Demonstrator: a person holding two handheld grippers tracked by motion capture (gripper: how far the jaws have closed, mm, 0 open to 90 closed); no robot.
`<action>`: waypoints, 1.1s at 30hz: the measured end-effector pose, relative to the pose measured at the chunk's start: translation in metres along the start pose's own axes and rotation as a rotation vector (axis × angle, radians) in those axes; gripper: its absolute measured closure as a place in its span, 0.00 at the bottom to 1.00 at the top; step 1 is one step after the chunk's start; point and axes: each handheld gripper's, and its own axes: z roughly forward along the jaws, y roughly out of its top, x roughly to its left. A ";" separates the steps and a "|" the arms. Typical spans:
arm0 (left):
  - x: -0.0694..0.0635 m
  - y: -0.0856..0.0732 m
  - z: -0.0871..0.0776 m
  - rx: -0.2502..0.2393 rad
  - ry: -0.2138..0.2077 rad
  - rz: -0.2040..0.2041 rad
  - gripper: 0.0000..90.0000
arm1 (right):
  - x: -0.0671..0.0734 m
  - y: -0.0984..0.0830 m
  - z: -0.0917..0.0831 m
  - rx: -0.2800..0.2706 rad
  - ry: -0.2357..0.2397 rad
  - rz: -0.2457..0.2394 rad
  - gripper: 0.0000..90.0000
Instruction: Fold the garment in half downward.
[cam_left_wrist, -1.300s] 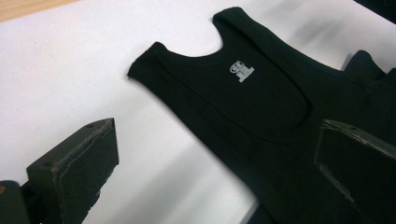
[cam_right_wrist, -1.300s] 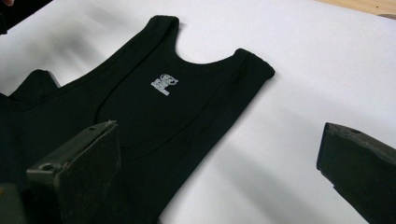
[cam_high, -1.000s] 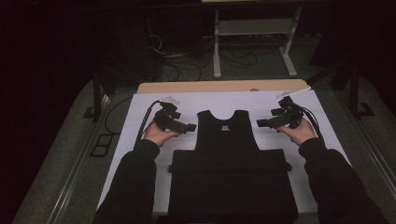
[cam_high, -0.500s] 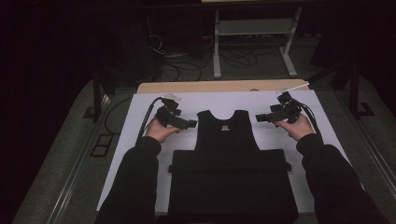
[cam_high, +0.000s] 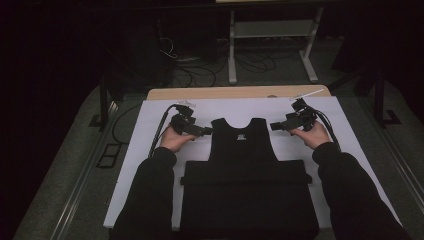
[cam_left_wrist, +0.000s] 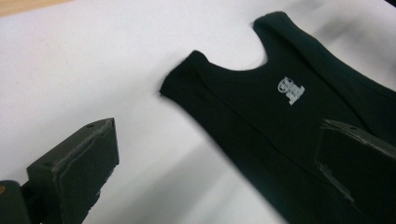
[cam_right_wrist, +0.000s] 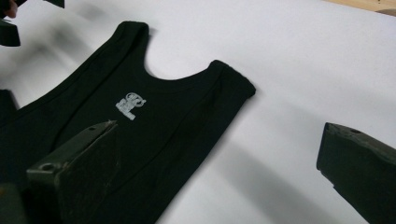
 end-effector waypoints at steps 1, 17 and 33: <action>0.000 0.001 0.001 -0.006 0.002 -0.005 0.00 | -0.001 0.000 0.002 -0.002 -0.002 0.006 0.00; -0.005 0.004 0.026 0.008 -0.010 -0.013 0.07 | -0.008 -0.006 0.031 -0.023 0.000 0.071 0.14; -0.013 0.001 0.042 0.013 -0.032 -0.016 0.13 | 0.003 -0.011 0.049 0.028 -0.020 0.044 0.17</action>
